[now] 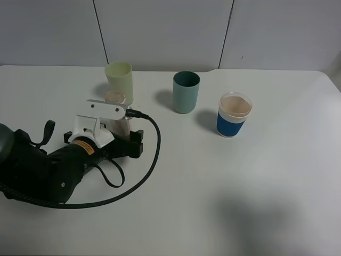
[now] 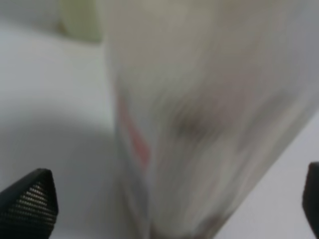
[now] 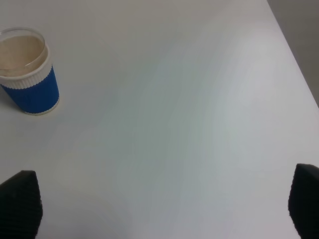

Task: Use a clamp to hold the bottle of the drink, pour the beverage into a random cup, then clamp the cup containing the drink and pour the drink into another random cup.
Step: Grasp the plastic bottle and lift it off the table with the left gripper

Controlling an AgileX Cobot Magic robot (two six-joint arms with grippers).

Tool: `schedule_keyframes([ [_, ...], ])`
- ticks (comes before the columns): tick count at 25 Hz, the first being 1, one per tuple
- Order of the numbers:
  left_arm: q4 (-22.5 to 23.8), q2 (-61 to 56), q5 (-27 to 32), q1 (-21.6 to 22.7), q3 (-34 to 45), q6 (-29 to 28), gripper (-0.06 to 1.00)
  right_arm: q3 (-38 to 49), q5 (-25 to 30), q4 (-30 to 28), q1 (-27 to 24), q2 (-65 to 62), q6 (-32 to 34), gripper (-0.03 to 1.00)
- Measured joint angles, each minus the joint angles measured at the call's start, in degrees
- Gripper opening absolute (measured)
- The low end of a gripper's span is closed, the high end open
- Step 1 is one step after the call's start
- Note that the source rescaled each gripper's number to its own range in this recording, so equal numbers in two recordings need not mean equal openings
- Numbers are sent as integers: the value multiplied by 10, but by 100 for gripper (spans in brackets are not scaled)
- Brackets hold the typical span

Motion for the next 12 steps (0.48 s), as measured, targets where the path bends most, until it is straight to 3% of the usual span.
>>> schedule_keyframes([
  [4, 22, 2, -58, 2, 0, -3, 100, 0, 0, 0, 0, 0, 0, 100],
  [12, 55, 16, -73, 49, 0, -92, 100, 0, 0, 0, 0, 0, 0, 100],
])
